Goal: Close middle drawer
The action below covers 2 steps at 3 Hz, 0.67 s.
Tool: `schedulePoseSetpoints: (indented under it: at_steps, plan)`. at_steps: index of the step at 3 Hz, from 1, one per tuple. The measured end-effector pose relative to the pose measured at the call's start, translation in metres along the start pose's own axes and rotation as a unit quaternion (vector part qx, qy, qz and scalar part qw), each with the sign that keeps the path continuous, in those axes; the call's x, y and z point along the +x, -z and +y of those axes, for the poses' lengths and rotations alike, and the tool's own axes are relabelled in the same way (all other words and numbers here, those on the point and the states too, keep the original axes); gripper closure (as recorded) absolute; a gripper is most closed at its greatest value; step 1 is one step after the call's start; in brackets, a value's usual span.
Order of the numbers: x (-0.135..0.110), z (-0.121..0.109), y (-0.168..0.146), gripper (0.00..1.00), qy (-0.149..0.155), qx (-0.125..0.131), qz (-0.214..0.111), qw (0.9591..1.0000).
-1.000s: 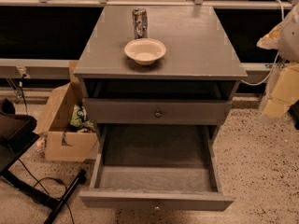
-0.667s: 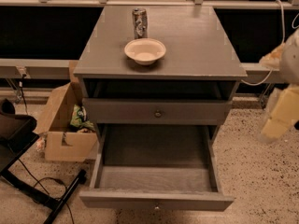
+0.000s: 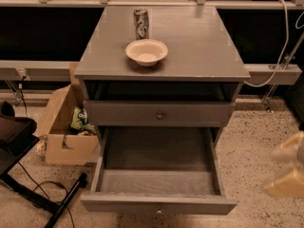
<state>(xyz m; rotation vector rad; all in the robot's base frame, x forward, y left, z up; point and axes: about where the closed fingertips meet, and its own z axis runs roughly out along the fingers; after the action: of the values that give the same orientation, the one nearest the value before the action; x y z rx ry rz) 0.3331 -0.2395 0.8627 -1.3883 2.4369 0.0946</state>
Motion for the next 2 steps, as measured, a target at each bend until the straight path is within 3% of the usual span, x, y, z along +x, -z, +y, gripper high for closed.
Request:
schedulePoseSetpoints:
  at_steps: [1,2]
  plan:
    - [0.048,0.041,-0.036,0.65,-0.065,-0.011,-0.003,0.9978]
    - [0.091,0.081,-0.081,0.89,-0.121,-0.025,-0.006,0.9923]
